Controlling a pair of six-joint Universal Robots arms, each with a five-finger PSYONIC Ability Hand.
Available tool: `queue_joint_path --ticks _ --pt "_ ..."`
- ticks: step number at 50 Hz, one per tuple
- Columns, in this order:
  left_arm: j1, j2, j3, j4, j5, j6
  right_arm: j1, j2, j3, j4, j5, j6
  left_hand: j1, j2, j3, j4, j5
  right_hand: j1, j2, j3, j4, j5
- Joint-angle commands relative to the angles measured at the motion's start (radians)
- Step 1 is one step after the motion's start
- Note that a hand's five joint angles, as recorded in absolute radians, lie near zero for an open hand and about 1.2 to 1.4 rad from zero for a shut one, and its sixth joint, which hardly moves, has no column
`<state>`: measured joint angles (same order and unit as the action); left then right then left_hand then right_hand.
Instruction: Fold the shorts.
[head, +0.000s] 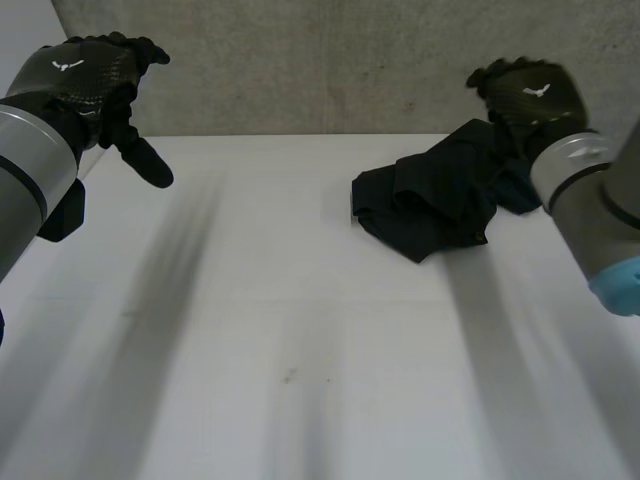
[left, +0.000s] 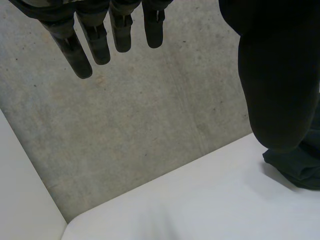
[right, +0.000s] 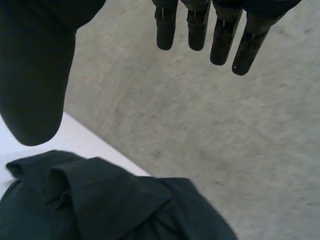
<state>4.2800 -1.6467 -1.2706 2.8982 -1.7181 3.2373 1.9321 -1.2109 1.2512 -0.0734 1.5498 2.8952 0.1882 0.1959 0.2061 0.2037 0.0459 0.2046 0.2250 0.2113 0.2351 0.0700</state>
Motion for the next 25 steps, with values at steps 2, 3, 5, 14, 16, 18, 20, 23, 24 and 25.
queue_joint_path --ticks 2,3,5,14,16,18,20,23,24,25 --pt "0.001 -0.013 -0.018 0.029 -0.002 0.002 -0.004 0.397 -0.343 0.090 -0.128 0.002 -0.010 -0.018 -0.028 -0.025 -0.042 -0.030 -0.050 -0.037 -0.061 -0.070" --pt "0.001 -0.016 -0.019 0.030 -0.002 0.002 -0.005 0.445 -0.386 0.096 -0.134 0.006 -0.010 -0.018 -0.028 -0.025 -0.042 -0.030 -0.050 -0.037 -0.061 -0.070" --pt "0.000 -0.019 -0.019 0.032 -0.003 0.002 -0.005 0.575 -0.506 0.096 -0.135 0.004 -0.010 -0.018 -0.028 -0.025 -0.042 -0.030 -0.050 -0.037 -0.061 -0.070" --pt "0.003 -0.035 -0.018 0.036 -0.005 0.002 -0.005 0.928 -0.883 0.109 -0.030 -0.014 -0.010 -0.018 -0.028 -0.025 -0.042 -0.030 -0.050 -0.037 -0.061 -0.070" --pt "0.004 -0.035 -0.018 0.036 -0.006 0.002 -0.005 0.958 -0.927 0.110 -0.001 -0.027 -0.010 -0.018 -0.028 -0.025 -0.042 -0.030 -0.050 -0.037 -0.061 -0.070" --pt "0.006 -0.036 -0.018 0.039 -0.006 0.002 -0.004 0.964 -0.947 0.107 0.013 -0.043 -0.010 -0.018 -0.028 -0.025 -0.042 0.743 0.723 0.737 0.713 0.703" --pt "0.006 -0.036 -0.018 0.042 -0.006 0.002 -0.001 0.955 -0.940 0.110 0.009 -0.051 -0.010 -0.018 -0.028 -0.025 -0.042 1.190 1.170 1.183 1.160 1.150" --pt "0.008 -0.035 -0.018 0.042 -0.006 0.002 0.008 0.866 -0.882 0.122 -0.022 -0.053 -0.010 -0.018 -0.028 -0.025 -0.042 1.192 1.171 1.185 1.161 1.152" --pt "0.008 -0.035 -0.018 0.042 -0.006 0.002 0.010 0.831 -0.850 0.130 -0.036 -0.054 -0.010 -0.018 -0.028 -0.025 -0.042 1.192 1.171 1.185 1.161 1.152" --pt "0.008 -0.035 -0.018 0.042 -0.006 0.001 0.010 0.755 -0.775 0.145 -0.074 -0.054 -0.010 -0.018 -0.028 -0.025 -0.042 1.192 1.171 1.185 1.161 1.152"
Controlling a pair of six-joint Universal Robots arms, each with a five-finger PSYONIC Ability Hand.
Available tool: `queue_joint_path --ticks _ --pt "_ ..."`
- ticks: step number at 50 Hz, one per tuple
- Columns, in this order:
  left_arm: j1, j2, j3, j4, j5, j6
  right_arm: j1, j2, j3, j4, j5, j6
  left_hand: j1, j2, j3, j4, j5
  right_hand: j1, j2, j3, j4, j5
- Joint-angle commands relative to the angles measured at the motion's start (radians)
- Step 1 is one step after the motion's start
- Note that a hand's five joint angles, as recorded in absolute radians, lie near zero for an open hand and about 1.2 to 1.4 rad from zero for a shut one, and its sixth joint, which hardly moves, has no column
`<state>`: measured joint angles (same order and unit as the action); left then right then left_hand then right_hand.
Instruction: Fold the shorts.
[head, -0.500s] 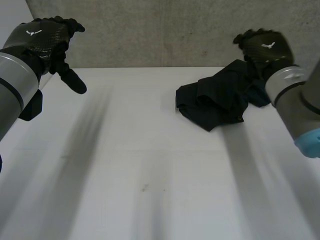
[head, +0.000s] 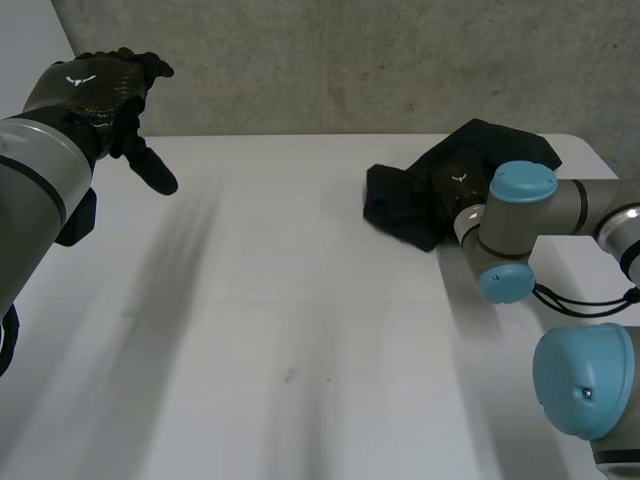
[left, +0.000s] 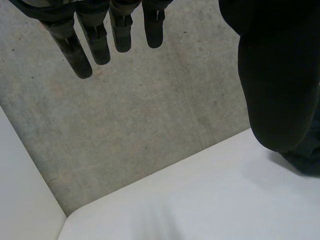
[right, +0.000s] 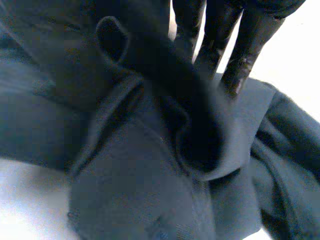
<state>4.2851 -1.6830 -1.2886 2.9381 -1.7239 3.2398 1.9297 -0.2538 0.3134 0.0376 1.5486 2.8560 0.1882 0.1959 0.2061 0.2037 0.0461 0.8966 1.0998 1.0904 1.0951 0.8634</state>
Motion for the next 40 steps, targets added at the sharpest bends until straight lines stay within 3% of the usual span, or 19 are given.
queue_joint_path --ticks 1,6,11,15,17,18,20,21,25,32,40 --pt "0.002 0.002 0.000 0.003 0.000 -0.002 0.012 -0.243 0.206 0.036 -0.093 -0.017 -0.010 -0.018 -0.028 -0.025 -0.042 0.500 0.296 0.306 0.301 0.358" --pt "0.004 0.008 0.002 0.003 -0.002 -0.002 0.092 -0.471 0.467 0.044 -0.252 -0.015 -0.010 -0.018 -0.028 -0.025 -0.042 0.500 0.296 0.306 0.301 0.358" --pt "0.002 0.016 0.002 0.003 -0.002 -0.005 0.273 -0.648 0.723 0.045 -0.401 -0.013 -0.010 -0.018 -0.028 -0.025 -0.042 0.500 0.296 0.306 0.301 0.358" --pt "0.002 0.019 0.002 0.003 -0.002 -0.005 0.348 -0.708 0.834 0.041 -0.432 -0.018 -0.010 -0.018 -0.028 -0.025 -0.042 0.500 0.296 0.306 0.301 0.358" --pt "0.001 0.019 0.002 0.003 -0.002 -0.005 0.364 -0.716 0.851 0.041 -0.430 -0.020 -0.010 -0.018 -0.028 -0.025 -0.042 0.477 0.274 0.284 0.279 0.336" --pt "0.001 0.019 0.002 0.003 -0.002 -0.005 0.368 -0.716 0.851 0.044 -0.429 -0.021 -0.010 -0.018 -0.028 -0.025 -0.042 0.230 0.027 0.036 0.032 0.089" --pt "-0.001 0.019 0.002 0.003 -0.002 -0.005 0.365 -0.723 0.851 0.050 -0.418 -0.029 -0.010 -0.018 -0.028 -0.025 -0.042 -0.614 -0.817 -0.808 -0.813 -0.755" --pt "-0.001 0.019 0.002 0.003 0.000 -0.005 0.365 -0.726 0.852 0.051 -0.412 -0.030 -0.010 -0.018 -0.028 -0.025 -0.042 -0.722 -0.925 -0.916 -0.921 -0.863" --pt "-0.005 0.019 0.000 0.001 0.003 -0.002 0.358 -0.765 0.854 0.068 -0.381 -0.029 -0.010 -0.018 -0.028 -0.025 -0.042 -0.722 -0.925 -0.916 -0.921 -0.863" --pt "-0.013 0.012 -0.011 -0.008 0.009 0.005 0.226 -0.883 0.953 0.140 -0.291 -0.013 -0.001 -0.009 -0.019 -0.017 -0.034 -0.722 -0.925 -0.916 -0.921 -0.863" --pt "-0.134 -0.086 -0.093 -0.031 0.009 0.112 0.104 -0.912 1.108 0.157 -0.197 -0.027 0.005 -0.003 -0.013 -0.011 -0.028 -0.722 -0.925 -0.916 -0.921 -0.863"
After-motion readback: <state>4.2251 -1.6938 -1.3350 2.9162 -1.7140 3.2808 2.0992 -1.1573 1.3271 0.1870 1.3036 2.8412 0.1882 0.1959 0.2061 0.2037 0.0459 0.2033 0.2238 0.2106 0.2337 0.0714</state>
